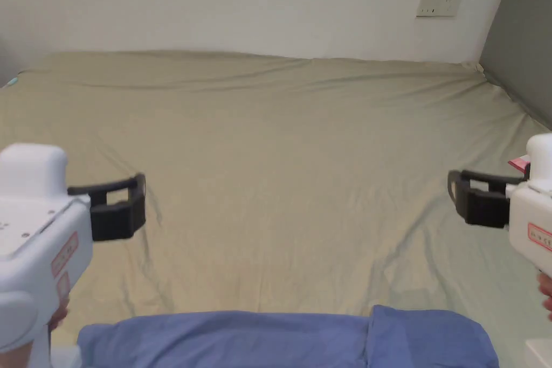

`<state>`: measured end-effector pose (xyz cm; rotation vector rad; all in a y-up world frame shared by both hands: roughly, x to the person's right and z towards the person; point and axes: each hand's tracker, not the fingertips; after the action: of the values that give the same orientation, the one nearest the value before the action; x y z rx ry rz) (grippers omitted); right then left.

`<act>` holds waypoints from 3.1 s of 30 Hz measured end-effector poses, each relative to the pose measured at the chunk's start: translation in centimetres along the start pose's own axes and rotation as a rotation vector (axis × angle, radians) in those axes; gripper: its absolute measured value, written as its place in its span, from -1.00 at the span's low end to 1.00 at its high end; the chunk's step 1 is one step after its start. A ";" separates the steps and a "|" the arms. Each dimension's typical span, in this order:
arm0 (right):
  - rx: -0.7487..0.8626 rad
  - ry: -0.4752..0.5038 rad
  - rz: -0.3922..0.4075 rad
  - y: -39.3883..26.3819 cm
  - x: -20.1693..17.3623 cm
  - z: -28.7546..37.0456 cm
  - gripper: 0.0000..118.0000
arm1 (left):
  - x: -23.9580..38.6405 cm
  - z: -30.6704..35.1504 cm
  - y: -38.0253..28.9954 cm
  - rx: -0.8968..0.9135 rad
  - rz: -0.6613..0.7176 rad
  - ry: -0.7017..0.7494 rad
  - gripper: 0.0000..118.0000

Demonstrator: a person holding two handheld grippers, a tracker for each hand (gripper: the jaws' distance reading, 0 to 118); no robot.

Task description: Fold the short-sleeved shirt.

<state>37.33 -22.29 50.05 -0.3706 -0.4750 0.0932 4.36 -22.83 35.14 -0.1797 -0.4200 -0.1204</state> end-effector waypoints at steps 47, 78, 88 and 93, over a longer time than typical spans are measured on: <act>-0.018 -0.012 0.149 -3.8 -8.9 -0.1 -0.97 | -4.3 -7.0 -18.7 -0.701 0.153 -0.245 0.70; -0.111 0.126 0.053 -4.1 -8.6 0.6 -0.97 | -13.7 -11.9 -28.0 -0.925 0.742 -0.541 -0.82; -0.108 0.109 0.060 -4.1 -8.2 0.8 -0.97 | -12.6 -10.2 -23.7 -0.928 0.663 -0.497 -0.82; -0.105 0.103 0.050 -4.1 -8.1 0.8 -0.97 | -13.8 -9.6 -21.6 -0.904 0.592 -0.426 -0.82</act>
<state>29.82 -27.23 48.74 -0.4883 -0.3701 0.0971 -7.68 -44.70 23.93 -1.2235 -0.6973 0.3306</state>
